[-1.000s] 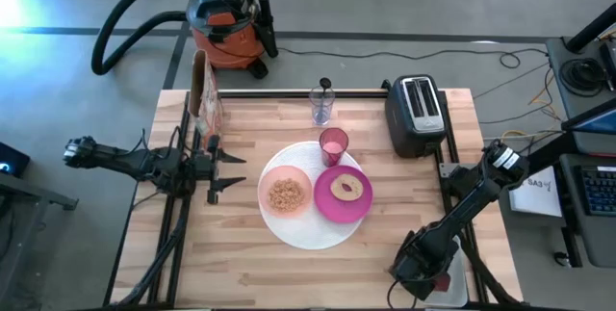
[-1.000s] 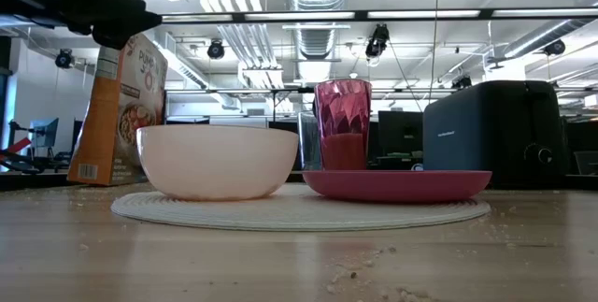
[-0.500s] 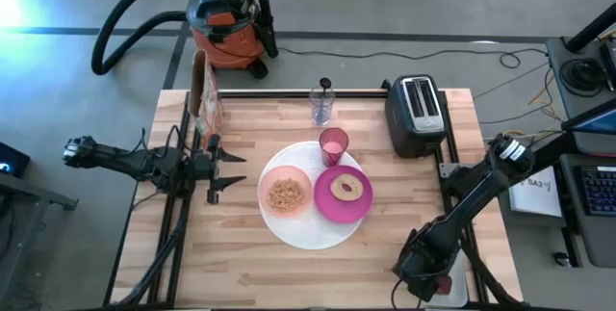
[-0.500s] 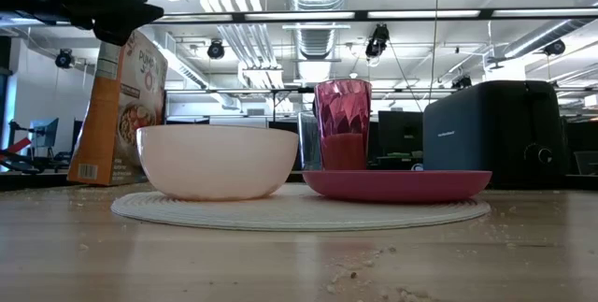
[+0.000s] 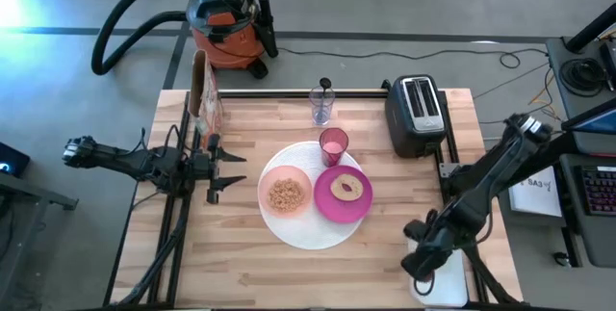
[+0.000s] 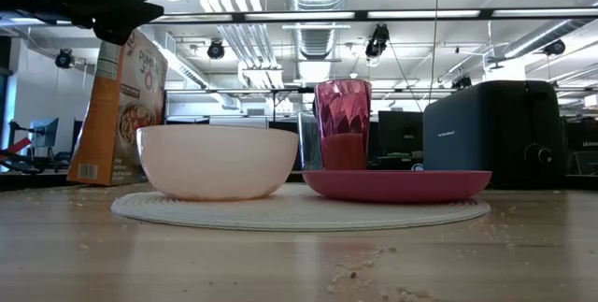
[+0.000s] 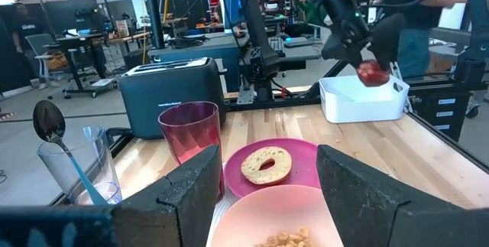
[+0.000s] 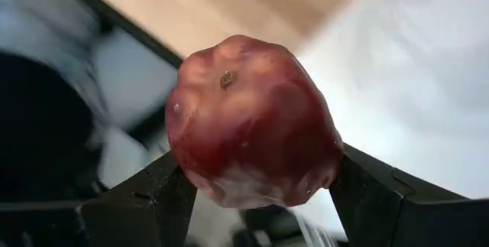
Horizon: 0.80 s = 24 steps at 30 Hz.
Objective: Arrange a breakfast setting
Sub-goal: Put the red apple on the white table mat at the top right of the orange bowl
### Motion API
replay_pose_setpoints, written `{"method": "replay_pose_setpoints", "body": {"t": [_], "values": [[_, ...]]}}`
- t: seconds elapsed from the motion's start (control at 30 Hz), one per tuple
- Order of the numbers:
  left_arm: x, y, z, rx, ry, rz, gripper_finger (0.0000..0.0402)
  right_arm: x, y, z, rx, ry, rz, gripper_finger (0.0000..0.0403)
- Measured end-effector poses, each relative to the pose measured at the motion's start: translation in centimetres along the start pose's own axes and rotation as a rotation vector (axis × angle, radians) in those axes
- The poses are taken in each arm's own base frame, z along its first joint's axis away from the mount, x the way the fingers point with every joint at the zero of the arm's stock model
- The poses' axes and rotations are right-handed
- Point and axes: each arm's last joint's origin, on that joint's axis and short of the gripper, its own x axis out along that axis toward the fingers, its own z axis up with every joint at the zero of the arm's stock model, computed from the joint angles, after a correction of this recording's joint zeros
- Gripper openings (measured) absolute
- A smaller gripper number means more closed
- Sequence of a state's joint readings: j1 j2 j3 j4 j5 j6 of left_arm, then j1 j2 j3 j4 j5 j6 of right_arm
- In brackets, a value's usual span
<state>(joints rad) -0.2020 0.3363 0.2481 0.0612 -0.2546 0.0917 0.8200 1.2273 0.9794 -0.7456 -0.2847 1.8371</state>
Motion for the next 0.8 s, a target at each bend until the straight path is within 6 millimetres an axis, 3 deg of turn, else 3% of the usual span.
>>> {"method": "replay_pose_setpoints", "body": {"t": [0.37,0.8], "values": [[0.0,0.0,0.1,-0.002,-0.009,0.001,0.0201,-0.9,0.4,1.9,-0.129,-0.49,0.104,0.0245],[0.1,0.0,0.8,-0.05,-0.079,0.004,0.0201,-3.7,2.9,6.2,-0.51,-1.147,0.045,0.0241]]}}
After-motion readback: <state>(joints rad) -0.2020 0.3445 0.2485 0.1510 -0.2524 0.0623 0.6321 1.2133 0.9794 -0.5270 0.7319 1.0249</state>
